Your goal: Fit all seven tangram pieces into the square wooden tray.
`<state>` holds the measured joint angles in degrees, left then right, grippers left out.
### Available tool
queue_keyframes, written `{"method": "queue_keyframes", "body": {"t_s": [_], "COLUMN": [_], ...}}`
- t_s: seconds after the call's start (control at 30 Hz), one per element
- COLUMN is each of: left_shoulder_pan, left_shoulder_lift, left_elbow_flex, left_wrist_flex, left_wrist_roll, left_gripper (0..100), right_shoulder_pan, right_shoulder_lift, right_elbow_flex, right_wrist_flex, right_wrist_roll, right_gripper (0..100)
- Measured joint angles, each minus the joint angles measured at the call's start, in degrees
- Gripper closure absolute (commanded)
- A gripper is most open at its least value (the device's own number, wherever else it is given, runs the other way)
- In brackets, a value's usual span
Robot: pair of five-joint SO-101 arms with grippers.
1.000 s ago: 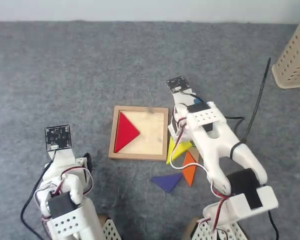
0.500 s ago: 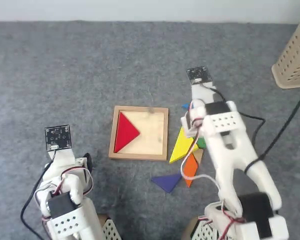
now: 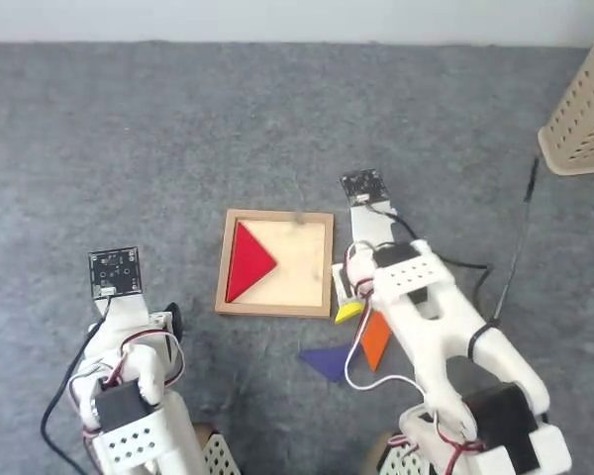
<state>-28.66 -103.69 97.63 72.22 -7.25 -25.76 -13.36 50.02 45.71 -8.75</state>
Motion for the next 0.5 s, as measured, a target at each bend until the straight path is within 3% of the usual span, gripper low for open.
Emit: {"method": "queue_keyframes", "body": {"t_s": [0.27,0.5], "left_shoulder_pan": [0.0,0.0], "left_shoulder_lift": [0.0,0.0], "left_elbow_flex": [0.0,0.0], "left_wrist_flex": [0.0,0.0], "left_wrist_roll": [0.0,0.0], "left_gripper": [77,77], "right_shoulder_pan": [-0.5,-0.7], "right_shoulder_lift": [0.0,-0.1], "right_elbow_flex": [0.7,1.7], "right_wrist_flex": [-2.1,-2.5], "right_wrist_roll": [-6.1,-7.0], "right_gripper": [74.9,76.6]}}
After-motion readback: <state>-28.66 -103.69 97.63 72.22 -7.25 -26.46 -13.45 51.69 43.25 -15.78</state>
